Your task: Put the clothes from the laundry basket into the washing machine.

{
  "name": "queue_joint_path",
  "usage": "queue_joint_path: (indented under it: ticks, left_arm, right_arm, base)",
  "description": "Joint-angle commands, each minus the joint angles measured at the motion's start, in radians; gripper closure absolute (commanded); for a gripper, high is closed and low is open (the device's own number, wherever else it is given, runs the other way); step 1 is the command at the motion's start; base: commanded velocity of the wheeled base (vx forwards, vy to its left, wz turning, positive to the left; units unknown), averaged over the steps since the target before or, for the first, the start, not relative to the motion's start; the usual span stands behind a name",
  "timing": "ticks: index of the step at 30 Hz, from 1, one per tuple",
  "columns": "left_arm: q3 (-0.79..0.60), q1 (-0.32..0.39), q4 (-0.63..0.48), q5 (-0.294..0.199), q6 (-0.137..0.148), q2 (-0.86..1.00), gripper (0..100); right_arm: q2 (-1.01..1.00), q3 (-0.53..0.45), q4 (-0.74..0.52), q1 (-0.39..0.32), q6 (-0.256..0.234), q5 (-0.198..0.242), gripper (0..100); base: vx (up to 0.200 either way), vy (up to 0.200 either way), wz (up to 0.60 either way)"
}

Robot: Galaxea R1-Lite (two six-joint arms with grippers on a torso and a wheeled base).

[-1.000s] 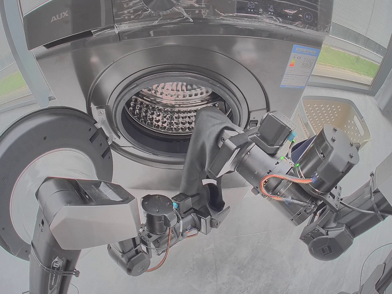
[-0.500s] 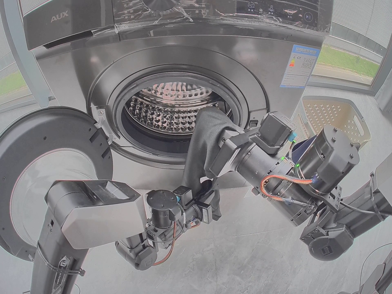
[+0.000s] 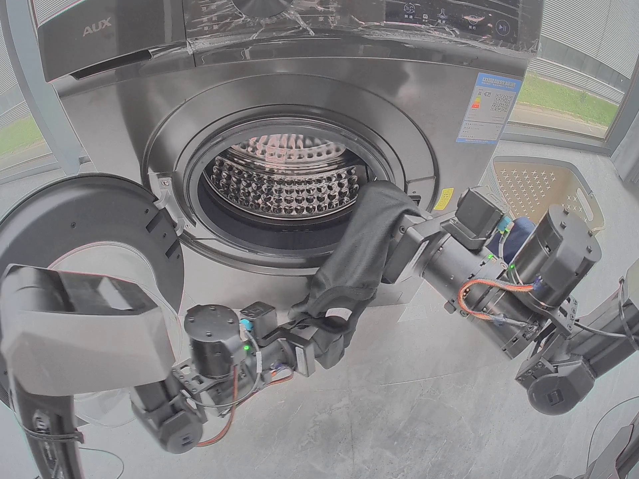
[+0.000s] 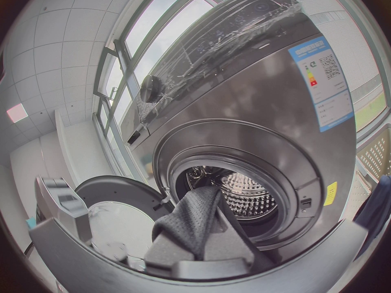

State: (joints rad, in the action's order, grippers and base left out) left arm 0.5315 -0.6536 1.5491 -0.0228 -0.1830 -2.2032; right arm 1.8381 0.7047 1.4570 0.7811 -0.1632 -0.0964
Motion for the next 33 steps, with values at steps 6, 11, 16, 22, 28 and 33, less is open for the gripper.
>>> queue_joint_path:
  ticks: [6, 11, 16, 22, 28, 33]
  left_arm:
    - [-0.354, 0.009, -0.003, -0.075, -0.007, 0.556, 100]
    - [-0.298, 0.111, -0.014, -0.148, -0.013, 0.631, 100]
    - [-0.306, 0.193, -0.003, -0.195, -0.023, 0.639, 100]
    - [-0.258, 0.216, -0.004, -0.189, -0.038, 0.648, 100]
    - [-0.251, 0.238, -0.004, -0.19, -0.038, 0.652, 100]
    - [-0.26, 0.236, -0.003, -0.192, -0.036, 0.651, 100]
  right_arm:
    - [-0.163, -0.301, 0.002, -0.071, 0.011, 0.075, 100]
    - [-0.207, -0.386, 0.005, -0.083, 0.004, 0.122, 100]
    - [-0.209, -0.433, 0.006, -0.115, -0.002, 0.162, 100]
    - [-0.198, -0.418, 0.006, -0.151, 0.01, 0.155, 100]
    - [-0.198, -0.424, 0.006, -0.177, 0.01, 0.141, 100]
    - [-0.2, -0.43, 0.003, -0.2, 0.007, 0.141, 100]
  base:
    - [0.0, 0.0, 0.0]
    - [0.0, 0.0, 0.0]
    - [0.0, 0.0, 0.0]
    - [0.0, 0.0, 0.0]
    - [0.0, 0.0, 0.0]
    - [0.0, 0.0, 0.0]
